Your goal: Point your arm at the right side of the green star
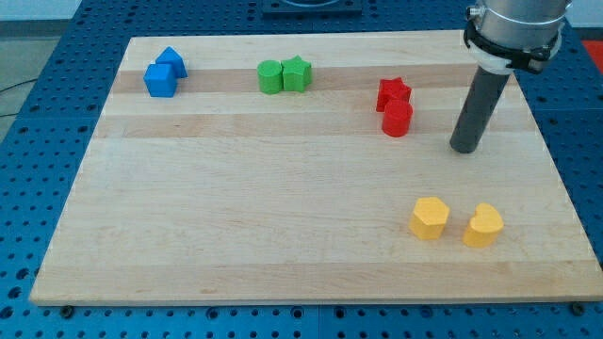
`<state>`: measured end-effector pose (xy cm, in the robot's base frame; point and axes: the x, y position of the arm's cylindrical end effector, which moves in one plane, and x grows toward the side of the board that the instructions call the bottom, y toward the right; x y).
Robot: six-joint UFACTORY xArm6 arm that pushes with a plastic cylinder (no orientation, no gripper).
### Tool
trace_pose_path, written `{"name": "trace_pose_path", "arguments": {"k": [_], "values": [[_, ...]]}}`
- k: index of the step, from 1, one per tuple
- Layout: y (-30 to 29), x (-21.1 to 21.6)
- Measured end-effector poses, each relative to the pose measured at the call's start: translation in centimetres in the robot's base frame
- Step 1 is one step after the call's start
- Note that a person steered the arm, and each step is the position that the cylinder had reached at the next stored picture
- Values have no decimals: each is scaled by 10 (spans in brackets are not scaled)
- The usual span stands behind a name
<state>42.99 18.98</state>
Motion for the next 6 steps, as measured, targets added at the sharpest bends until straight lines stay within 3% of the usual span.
{"name": "trace_pose_path", "arguments": {"k": [1,4,6], "values": [[1,-7],[10,-217],[-11,-238]]}}
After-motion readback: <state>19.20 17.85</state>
